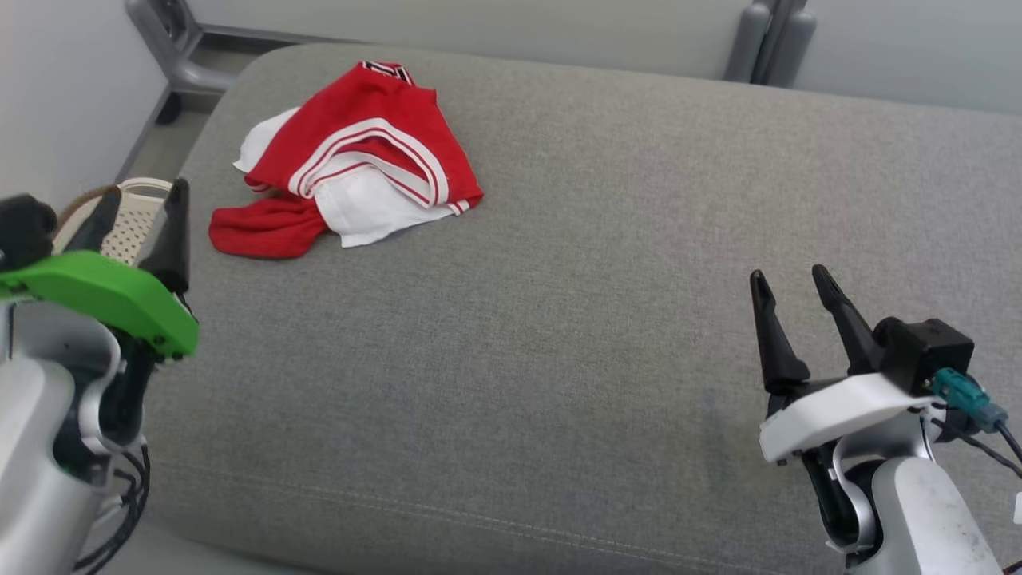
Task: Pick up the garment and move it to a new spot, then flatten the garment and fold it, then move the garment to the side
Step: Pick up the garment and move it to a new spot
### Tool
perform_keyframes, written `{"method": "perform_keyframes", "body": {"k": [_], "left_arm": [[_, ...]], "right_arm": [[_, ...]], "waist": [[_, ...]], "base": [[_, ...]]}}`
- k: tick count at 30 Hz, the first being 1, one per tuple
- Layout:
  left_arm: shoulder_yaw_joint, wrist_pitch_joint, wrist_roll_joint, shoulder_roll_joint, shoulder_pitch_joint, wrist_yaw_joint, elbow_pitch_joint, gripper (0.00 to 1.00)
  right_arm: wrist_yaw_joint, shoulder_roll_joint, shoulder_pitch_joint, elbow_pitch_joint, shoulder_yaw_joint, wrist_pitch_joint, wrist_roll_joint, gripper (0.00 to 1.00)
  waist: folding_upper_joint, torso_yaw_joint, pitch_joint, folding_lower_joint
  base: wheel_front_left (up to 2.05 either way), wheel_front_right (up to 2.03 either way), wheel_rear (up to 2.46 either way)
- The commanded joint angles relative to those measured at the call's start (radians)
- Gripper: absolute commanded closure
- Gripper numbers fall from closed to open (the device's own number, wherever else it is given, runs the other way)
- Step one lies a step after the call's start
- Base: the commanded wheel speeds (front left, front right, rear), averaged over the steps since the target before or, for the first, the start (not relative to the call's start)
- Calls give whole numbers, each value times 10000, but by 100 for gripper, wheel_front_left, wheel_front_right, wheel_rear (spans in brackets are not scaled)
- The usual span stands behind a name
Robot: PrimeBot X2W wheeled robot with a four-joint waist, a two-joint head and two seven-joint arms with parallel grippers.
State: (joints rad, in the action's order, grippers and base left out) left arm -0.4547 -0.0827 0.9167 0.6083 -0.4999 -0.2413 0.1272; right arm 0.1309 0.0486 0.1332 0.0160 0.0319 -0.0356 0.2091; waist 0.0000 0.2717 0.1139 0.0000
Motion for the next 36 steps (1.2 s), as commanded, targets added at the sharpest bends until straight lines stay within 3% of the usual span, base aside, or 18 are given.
{"method": "perform_keyframes", "body": {"k": [1,8,18,28,36], "left_arm": [[23,-99,96,-23,-298,76,106,0],[186,-1075,489,-50,-2172,532,1466,0],[458,-1471,568,288,-3670,887,2663,0],[327,-1291,411,173,-4156,1243,3569,0],[182,-1118,107,93,-4522,971,4572,0]], "right_arm": [[-4,34,194,-76,-35,22,-94,0],[-4,34,1160,-512,-35,39,-366,0],[-4,31,2640,-1130,145,115,-699,0],[-4,31,2784,-1299,185,152,-904,0],[-6,31,2758,-1403,300,261,-989,0]], "waist": [[0,-555,784,0],[0,-1308,2347,0],[0,-2290,4285,0],[0,-2633,4981,0],[0,-2783,5157,0]], "base": [[0,0,0],[0,0,0],[0,0,0],[0,0,0],[0,0,0]]}}
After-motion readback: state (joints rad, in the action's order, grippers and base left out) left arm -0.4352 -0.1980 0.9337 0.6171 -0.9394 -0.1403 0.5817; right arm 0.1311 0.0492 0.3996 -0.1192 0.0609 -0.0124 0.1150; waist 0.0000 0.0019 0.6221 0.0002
